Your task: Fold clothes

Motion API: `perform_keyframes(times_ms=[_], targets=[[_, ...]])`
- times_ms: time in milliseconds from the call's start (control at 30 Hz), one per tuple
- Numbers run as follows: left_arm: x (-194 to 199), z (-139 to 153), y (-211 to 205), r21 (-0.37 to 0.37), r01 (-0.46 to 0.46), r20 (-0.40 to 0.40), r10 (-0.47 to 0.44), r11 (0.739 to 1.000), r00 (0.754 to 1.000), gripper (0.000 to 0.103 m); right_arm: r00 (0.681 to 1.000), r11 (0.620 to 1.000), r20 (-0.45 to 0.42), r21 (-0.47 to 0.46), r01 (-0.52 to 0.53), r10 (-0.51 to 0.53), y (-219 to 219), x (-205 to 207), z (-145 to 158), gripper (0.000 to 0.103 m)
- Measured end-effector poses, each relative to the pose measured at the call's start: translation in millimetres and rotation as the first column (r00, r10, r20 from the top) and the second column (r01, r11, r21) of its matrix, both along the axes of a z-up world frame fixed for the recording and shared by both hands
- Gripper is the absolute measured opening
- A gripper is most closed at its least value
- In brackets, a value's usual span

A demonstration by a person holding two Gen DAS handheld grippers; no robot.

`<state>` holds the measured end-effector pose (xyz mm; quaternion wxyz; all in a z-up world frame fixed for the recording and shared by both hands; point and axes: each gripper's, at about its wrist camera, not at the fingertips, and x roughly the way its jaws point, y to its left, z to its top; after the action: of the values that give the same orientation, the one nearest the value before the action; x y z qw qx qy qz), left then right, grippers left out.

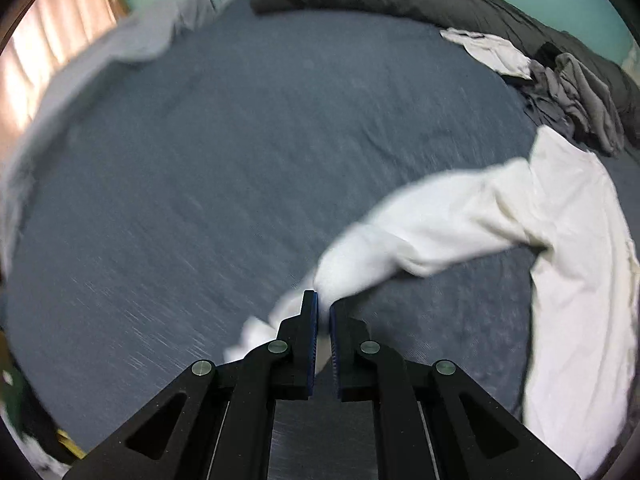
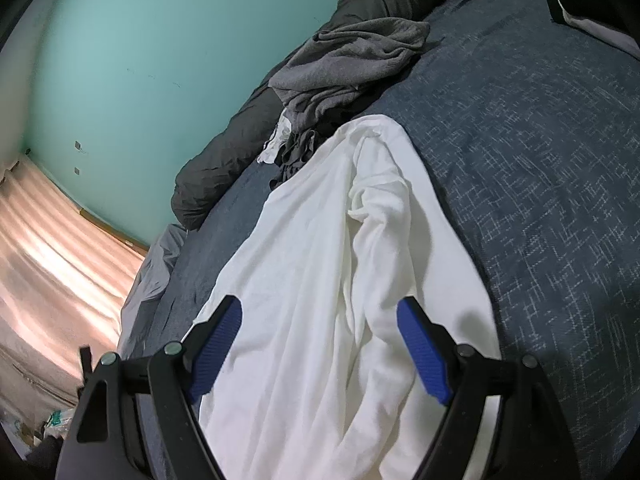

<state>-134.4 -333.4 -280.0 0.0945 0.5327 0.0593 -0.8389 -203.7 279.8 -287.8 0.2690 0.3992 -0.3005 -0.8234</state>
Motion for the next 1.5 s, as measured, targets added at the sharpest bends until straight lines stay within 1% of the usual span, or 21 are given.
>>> perform_keyframes(times_ms=[133, 200, 267, 333, 433, 467, 500, 533, 600, 633, 733, 867, 967, 1000, 1100, 1200, 1267, 1333, 1400, 1433, 1500], targets=[[16, -5, 18, 0.035, 0.009, -0.008, -0.009, 0.999, 1.0, 0.008, 0.999, 0.999, 0.007, 0.012, 0.04, -0.04, 18, 0, 9, 0.081], [23, -1, 22, 0.06, 0.003, -0.029, -0.002, 0.998, 1.0, 0.012, 0.999, 0.999, 0.013, 0.013, 0.047, -0.048, 25, 3, 13, 0.081], [34, 4, 27, 0.089, 0.004, -0.056, 0.001, 0.996, 0.998, 0.017, 0.998, 0.999, 0.041, 0.023, 0.045, -0.045, 33, 8, 15, 0.081], [43, 11, 33, 0.105, 0.02, -0.084, -0.011, 0.994, 0.996, 0.018, 0.997, 0.999, 0.073, 0.035, 0.032, -0.034, 37, 14, 14, 0.081], [62, 20, 47, 0.112, 0.056, -0.124, -0.042, 0.992, 0.991, 0.02, 0.994, 0.997, 0.11, 0.079, -0.026, 0.017, 41, 30, 14, 0.081], [67, 21, 52, 0.118, 0.065, -0.132, -0.049, 0.991, 0.99, 0.023, 0.992, 0.993, 0.124, 0.104, -0.051, 0.038, 43, 36, 14, 0.081], [71, 21, 57, 0.126, 0.072, -0.136, -0.055, 0.989, 0.989, 0.027, 0.988, 0.988, 0.146, 0.139, -0.065, 0.044, 47, 42, 13, 0.081], [75, 20, 62, 0.134, 0.078, -0.14, -0.059, 0.988, 0.988, 0.029, 0.985, 0.981, 0.167, 0.175, -0.08, 0.05, 51, 48, 12, 0.081], [79, 17, 73, 0.146, 0.096, -0.158, -0.073, 0.985, 0.985, 0.03, 0.976, 0.964, 0.21, 0.24, -0.112, 0.061, 58, 60, 10, 0.081], [81, 16, 79, 0.152, 0.106, -0.169, -0.08, 0.983, 0.982, 0.03, 0.97, 0.958, 0.232, 0.253, -0.133, 0.074, 63, 68, 8, 0.081], [86, 11, 97, 0.175, 0.134, -0.202, -0.097, 0.975, 0.975, 0.03, 0.947, 0.944, 0.309, 0.274, -0.182, 0.092, 73, 89, 0, 0.081], [95, 3, 119, 0.227, 0.157, -0.233, -0.103, 0.961, 0.967, 0.03, 0.928, 0.916, 0.361, 0.334, -0.222, 0.093, 78, 114, -9, 0.081], [102, -5, 129, 0.26, 0.16, -0.251, -0.094, 0.952, 0.963, 0.031, 0.909, 0.913, 0.404, 0.325, -0.249, 0.104, 77, 129, -18, 0.081], [104, -7, 132, 0.268, 0.162, -0.256, -0.092, 0.95, 0.962, 0.031, 0.905, 0.91, 0.412, 0.325, -0.257, 0.108, 75, 133, -20, 0.081], [107, -16, 136, 0.287, 0.174, -0.257, -0.099, 0.942, 0.961, 0.031, 0.903, 0.895, 0.409, 0.342, -0.287, 0.133, 69, 140, -20, 0.074], [109, -20, 134, 0.297, 0.175, -0.263, -0.095, 0.939, 0.96, 0.031, 0.889, 0.88, 0.436, 0.355, -0.316, 0.143, 60, 140, -25, 0.072], [111, -22, 130, 0.295, 0.169, -0.275, -0.086, 0.94, 0.958, 0.031, 0.889, 0.881, 0.437, 0.357, -0.31, 0.135, 58, 139, -28, 0.063], [112, -27, 123, 0.306, 0.157, -0.272, -0.072, 0.939, 0.96, 0.031, 0.89, 0.881, 0.436, 0.358, -0.309, 0.135, 57, 139, -29, 0.039], [113, -34, 115, 0.324, 0.139, -0.263, -0.052, 0.936, 0.963, 0.031, 0.887, 0.874, 0.439, 0.367, -0.319, 0.14, 56, 139, -30, 0.029], [114, -36, 111, 0.334, 0.125, -0.259, -0.036, 0.934, 0.965, 0.031, 0.887, 0.869, 0.439, 0.374, -0.324, 0.142, 54, 139, -30, 0.022], [116, -40, 102, 0.353, 0.099, -0.254, -0.007, 0.93, 0.967, 0.031, 0.891, 0.868, 0.431, 0.377, -0.323, 0.145, 53, 140, -29, 0.013]])
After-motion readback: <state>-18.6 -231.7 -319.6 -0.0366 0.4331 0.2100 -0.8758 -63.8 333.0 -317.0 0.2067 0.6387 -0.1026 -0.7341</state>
